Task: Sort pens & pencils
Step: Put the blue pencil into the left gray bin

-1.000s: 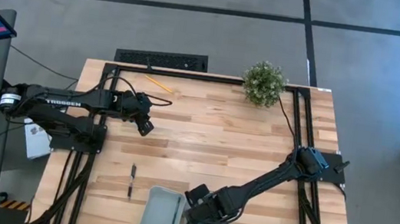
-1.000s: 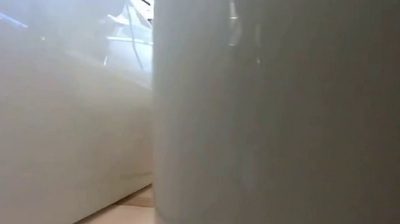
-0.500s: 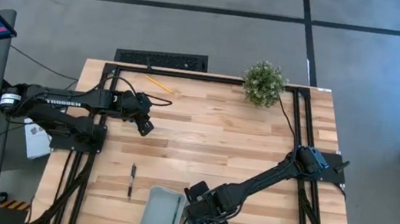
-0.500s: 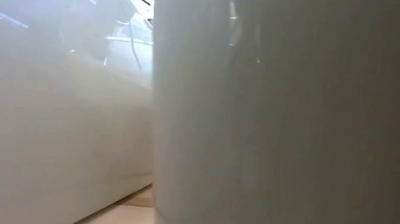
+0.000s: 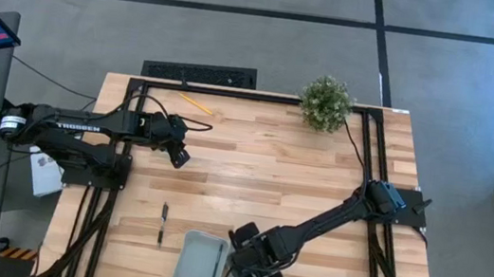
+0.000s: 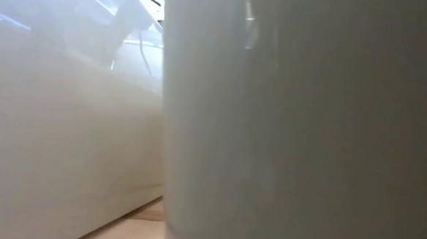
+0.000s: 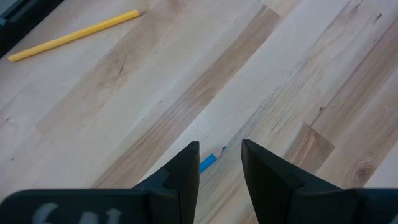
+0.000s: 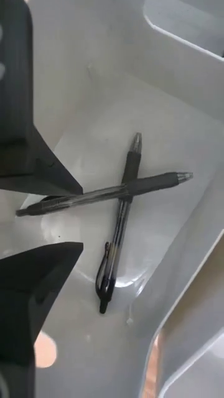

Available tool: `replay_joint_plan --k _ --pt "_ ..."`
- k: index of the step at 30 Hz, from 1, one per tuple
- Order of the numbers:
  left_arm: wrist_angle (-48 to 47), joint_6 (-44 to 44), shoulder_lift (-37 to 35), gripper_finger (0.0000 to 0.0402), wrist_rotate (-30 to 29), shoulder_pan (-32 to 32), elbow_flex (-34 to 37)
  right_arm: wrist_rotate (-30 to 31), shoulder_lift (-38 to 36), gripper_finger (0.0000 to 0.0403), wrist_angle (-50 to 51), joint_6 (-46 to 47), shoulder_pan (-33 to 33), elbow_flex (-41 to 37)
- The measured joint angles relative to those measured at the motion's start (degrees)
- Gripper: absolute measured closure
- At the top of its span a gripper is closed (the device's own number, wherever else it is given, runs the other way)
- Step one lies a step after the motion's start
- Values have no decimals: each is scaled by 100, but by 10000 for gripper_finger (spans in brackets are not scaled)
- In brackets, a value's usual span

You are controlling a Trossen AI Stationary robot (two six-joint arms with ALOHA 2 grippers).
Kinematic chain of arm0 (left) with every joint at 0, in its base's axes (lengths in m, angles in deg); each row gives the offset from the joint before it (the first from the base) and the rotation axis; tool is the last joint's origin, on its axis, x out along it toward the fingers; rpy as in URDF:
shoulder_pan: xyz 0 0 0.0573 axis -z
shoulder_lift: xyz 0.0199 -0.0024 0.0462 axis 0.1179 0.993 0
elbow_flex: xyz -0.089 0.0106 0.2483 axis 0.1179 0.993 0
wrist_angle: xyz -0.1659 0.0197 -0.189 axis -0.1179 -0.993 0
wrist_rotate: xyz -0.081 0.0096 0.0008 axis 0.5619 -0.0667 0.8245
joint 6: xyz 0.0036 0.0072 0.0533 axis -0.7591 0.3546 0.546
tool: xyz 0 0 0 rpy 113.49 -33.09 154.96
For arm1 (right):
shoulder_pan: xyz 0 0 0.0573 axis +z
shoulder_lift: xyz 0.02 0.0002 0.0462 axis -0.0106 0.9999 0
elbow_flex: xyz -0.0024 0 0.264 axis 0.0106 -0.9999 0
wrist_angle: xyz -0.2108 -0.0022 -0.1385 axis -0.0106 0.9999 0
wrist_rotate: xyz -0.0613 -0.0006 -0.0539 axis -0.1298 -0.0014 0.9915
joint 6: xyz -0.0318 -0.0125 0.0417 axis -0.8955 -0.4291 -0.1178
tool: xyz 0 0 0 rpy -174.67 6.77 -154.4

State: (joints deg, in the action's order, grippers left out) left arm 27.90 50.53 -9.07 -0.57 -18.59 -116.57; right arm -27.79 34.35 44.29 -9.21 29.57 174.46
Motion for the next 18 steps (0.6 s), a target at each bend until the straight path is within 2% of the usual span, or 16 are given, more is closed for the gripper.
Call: replay_joint_plan --k 6,9,15,18 --pt "2 -2 0 290 -1 0 0 11 -369 239 -32 214 -185 2" --pt "0 -4 0 290 0 0 0 226 -627 238 -32 366 -276 2" --pt "0 -11 0 290 0 0 0 841 -1215 241 -38 1498 -604 7" --pt "0 -9 0 290 -4 0 0 940 -1448 243 -20 1945 -819 7"
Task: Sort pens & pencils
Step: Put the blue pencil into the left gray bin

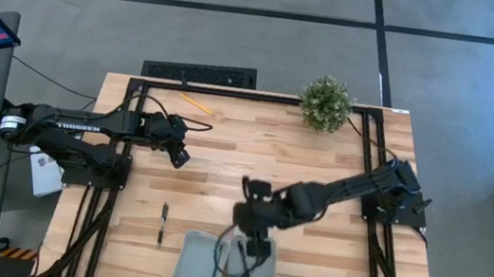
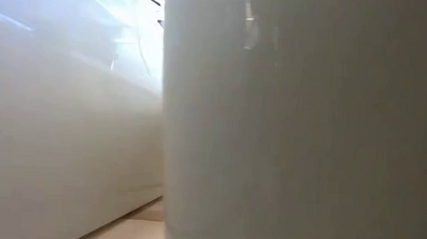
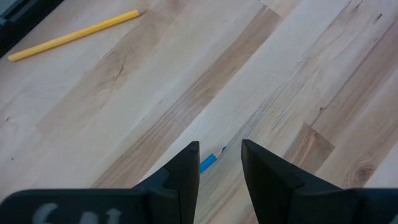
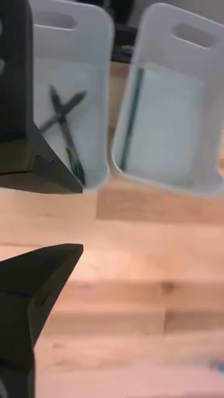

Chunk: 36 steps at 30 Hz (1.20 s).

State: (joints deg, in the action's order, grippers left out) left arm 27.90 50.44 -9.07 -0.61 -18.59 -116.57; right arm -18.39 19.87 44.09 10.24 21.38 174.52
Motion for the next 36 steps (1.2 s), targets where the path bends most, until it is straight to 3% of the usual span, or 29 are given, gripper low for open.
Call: replay_joint_plan --k 3,13,24,31,36 --pt "-2 132 0 290 -92 0 0 22 -213 242 1 18 -189 0" --pt "-232 311 0 290 -406 0 0 26 -1178 245 -197 -1217 -920 -186" --pt "-490 -32 0 284 -290 -2 2 -31 -3185 243 -2117 -1192 -1645 -3085" --pt "-492 35 0 236 -267 0 2 -32 -4330 246 -4035 -690 -1937 -5035" --pt "-570 51 0 195 -291 -2 2 -40 -4698 244 -5265 -326 -2104 -5983"
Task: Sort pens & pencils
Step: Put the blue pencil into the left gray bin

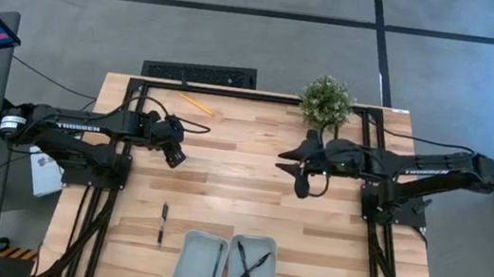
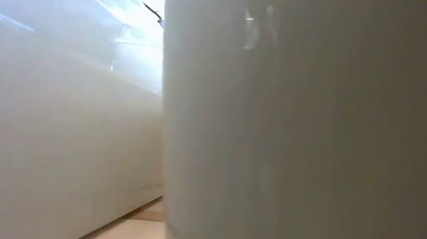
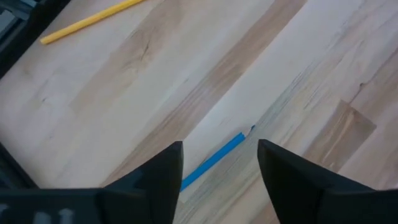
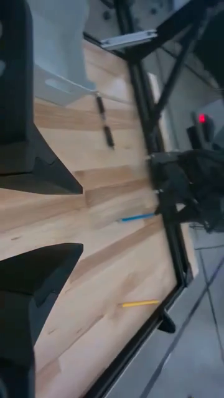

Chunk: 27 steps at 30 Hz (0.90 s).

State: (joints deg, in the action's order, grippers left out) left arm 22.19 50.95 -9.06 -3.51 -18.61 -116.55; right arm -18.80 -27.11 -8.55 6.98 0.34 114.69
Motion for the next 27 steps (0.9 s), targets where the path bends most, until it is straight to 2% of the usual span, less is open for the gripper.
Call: replay_joint_plan --k 7,10,13,16,22,27 --pt "-35 169 0 180 49 0 0 10 145 243 -715 46 -171 -185" --pt "-26 862 0 180 84 -16 0 12 303 246 -1054 46 -257 -185" --pt "-62 1739 1 180 576 -62 0 12 451 247 -1214 47 -355 -185" --pt "-63 2195 30 180 1055 -107 0 12 595 248 -1282 45 -429 -185" --pt "-94 2680 379 180 998 -370 0 10 868 246 -1303 44 -526 -185" --pt "-92 3476 825 181 994 -654 0 5 1019 249 -1361 47 -513 -185"
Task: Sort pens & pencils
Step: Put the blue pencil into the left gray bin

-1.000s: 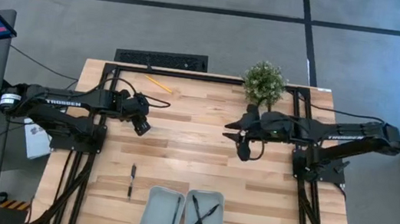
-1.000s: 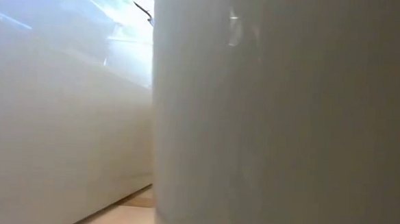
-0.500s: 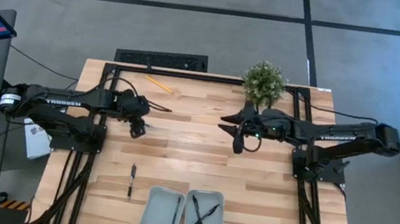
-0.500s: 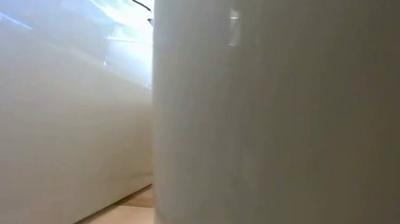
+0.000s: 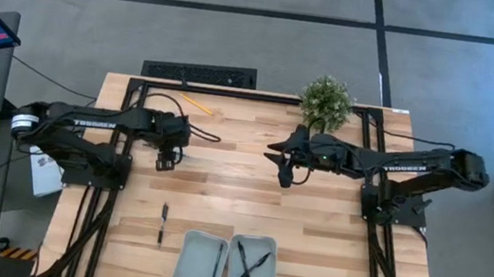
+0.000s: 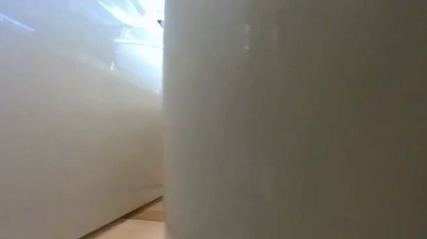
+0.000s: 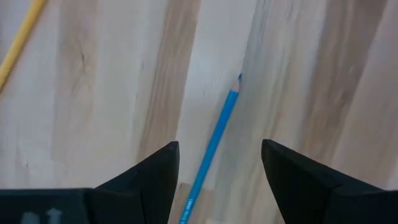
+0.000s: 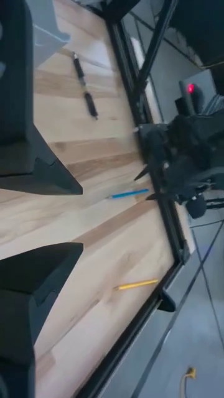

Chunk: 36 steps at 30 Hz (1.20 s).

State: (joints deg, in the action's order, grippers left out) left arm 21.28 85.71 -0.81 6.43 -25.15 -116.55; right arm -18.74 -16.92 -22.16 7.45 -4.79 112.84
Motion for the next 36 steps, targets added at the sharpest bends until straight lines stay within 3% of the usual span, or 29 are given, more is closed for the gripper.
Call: replay_joint_plan --k 18,25,36 --pt "351 1227 1931 181 451 -516 -27 0 -1 250 17 49 229 -4" --pt "394 1454 2016 192 552 -525 -20 0 -1 246 23 50 227 -4" --pt "400 1581 2005 267 699 -603 -13 0 -1 250 25 45 218 -2"
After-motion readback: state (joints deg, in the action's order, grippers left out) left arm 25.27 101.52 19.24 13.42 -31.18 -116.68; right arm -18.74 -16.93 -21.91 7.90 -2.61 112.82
